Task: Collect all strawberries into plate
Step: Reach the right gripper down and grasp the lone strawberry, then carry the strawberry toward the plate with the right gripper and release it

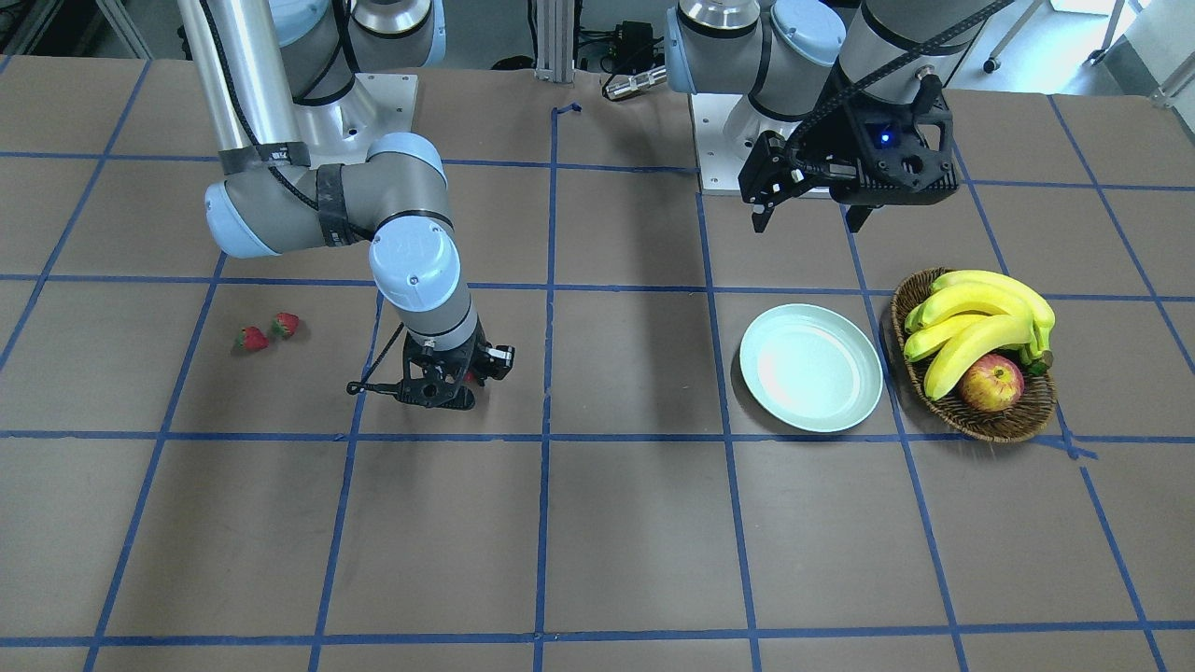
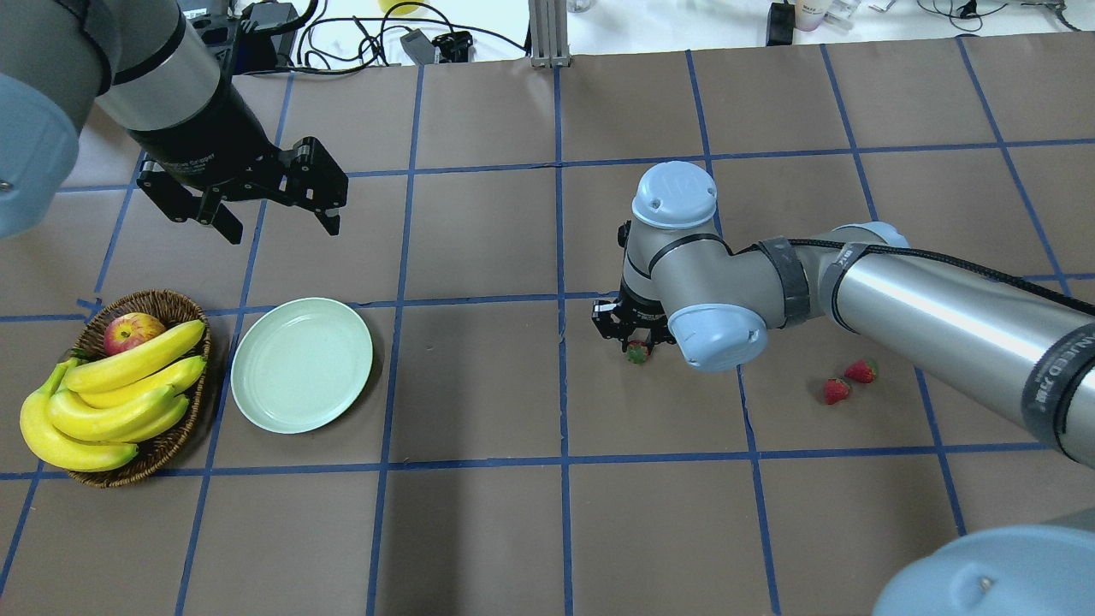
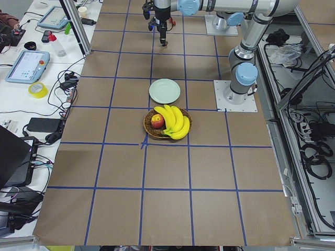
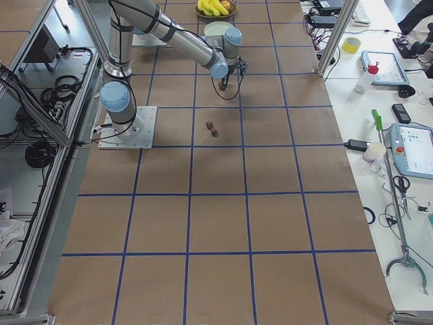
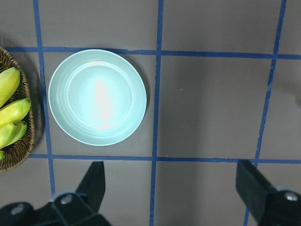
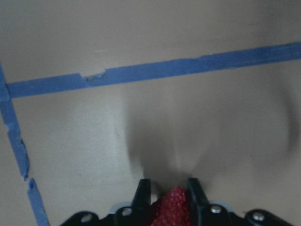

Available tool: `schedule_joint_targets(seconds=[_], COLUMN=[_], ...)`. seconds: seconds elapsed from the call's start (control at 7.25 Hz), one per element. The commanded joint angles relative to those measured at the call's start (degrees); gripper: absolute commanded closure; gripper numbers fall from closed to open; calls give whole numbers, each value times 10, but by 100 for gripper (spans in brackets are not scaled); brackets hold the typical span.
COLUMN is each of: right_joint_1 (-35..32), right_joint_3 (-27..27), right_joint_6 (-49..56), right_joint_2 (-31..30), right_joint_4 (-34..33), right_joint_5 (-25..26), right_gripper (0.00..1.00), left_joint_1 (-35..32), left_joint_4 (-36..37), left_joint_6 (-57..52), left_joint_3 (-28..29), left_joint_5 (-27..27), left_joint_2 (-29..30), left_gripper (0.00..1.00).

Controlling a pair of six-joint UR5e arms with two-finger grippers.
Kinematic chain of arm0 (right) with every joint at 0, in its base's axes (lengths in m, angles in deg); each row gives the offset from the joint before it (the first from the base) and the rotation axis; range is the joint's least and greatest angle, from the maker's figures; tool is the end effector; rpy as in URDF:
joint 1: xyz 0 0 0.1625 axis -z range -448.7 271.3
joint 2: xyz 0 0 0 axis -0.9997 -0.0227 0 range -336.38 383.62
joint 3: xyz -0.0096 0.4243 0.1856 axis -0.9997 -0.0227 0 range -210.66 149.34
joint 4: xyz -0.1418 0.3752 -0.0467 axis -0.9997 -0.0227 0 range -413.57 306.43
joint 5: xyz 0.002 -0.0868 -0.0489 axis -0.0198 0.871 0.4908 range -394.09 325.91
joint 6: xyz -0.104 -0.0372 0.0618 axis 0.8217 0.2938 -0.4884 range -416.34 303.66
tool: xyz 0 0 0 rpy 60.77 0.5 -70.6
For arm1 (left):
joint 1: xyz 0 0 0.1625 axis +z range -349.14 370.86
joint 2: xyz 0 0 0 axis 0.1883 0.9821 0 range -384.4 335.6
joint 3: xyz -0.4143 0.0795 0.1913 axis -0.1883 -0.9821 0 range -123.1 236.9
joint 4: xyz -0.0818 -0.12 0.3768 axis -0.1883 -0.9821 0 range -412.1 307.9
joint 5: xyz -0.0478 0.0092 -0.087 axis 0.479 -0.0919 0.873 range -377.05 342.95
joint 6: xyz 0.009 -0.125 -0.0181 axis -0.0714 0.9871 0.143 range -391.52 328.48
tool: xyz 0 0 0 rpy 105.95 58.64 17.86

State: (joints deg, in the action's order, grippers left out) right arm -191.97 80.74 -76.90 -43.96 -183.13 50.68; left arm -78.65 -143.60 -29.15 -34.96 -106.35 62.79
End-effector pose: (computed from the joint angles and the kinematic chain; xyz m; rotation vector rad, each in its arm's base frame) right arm 0.2652 -0.4941 0.1937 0.2003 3.0659 0.1500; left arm -0.1307 -0.4580 0.5039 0.0786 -3.1284 -0.0154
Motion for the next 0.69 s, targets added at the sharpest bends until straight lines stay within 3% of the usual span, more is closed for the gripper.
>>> schedule_joint_targets(seconds=[0.0, 0.28, 0.55], right_joint_1=[-10, -66, -122], right_joint_3=[-8, -14, -68], right_joint_6=[-32, -85, -162], right_joint_2=[3, 11, 65], right_joint_4=[-36, -82, -114], right_joint_5=[-82, -87, -81], right_gripper=[89, 88, 87], left_joint_1=[0, 0, 0], left_joint_4=[0, 0, 0], left_joint_6=[-1, -1, -2], left_joint_3=[0, -1, -1], left_joint_5=[0, 0, 1], left_joint_2=[0, 0, 2], left_gripper=[0, 0, 0])
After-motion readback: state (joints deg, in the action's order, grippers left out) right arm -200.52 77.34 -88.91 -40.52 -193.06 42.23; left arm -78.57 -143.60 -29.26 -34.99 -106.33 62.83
